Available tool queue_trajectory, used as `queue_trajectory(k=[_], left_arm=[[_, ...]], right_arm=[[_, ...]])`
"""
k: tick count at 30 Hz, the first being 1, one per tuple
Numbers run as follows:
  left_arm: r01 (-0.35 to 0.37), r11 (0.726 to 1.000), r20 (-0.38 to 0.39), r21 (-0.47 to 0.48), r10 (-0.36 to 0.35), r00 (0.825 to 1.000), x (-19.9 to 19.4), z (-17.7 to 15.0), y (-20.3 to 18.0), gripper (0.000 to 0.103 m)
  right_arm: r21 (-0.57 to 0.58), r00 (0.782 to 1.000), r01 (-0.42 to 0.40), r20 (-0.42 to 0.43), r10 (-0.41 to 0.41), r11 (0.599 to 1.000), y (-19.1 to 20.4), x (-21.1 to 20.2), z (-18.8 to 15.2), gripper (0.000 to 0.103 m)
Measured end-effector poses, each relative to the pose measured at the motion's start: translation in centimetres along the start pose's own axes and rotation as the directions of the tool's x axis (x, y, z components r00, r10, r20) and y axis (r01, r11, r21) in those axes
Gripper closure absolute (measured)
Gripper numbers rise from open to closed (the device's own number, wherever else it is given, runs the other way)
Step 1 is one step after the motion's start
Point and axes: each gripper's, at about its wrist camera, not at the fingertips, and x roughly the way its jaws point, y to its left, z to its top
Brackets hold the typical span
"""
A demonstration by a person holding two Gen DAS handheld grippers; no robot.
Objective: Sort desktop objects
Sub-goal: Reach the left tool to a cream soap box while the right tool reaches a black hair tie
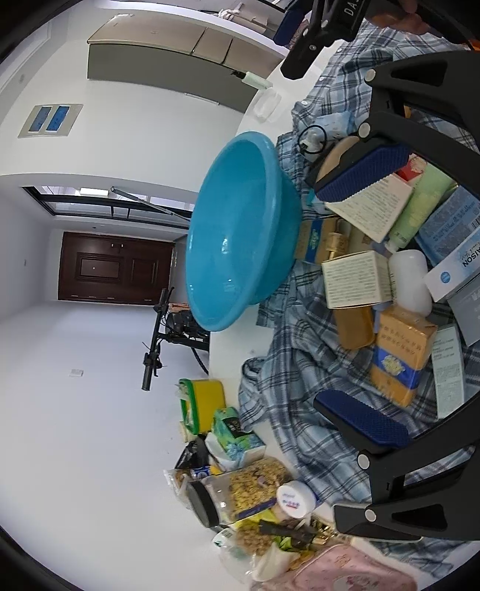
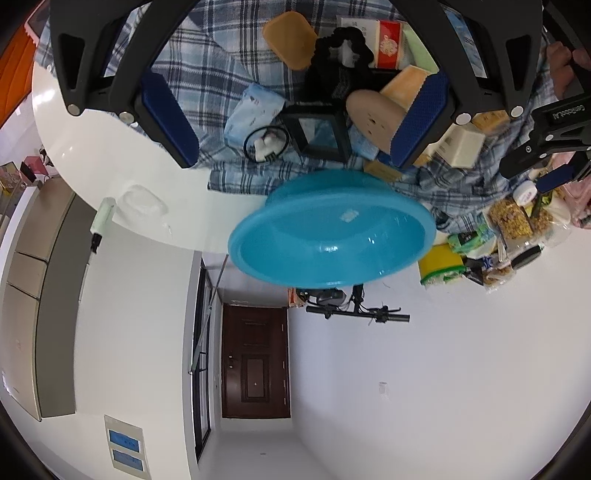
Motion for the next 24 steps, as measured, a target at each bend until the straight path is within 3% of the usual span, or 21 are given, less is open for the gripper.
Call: queue_trajectory(k=[11,17,24], left_arm=[[0.016,0.995,-0.009,0.102,-0.016,1.000,-0.9,2.0,-2.1,0.000],[0.108,0.986,-0.085,0.130,-0.097,0.992,-0.1,1.2,-2.9,0.000],[0.139,0.974,-0.166,0.179,-0.110,0.980,0.8,0.2,-3.7,0.000]], right_arm=[[-0.010,0.999,-0.023,0.033,0.023,1.000,0.2,-1.3,2.4,0.000],[-0.009,0.999,-0.040,0.006,0.040,0.999,0.2,-1.0,1.8,0.000],[-0.026,0.995,-0.079,-0.066,0.077,0.997,0.5,-0.6,0.4,0.000]])
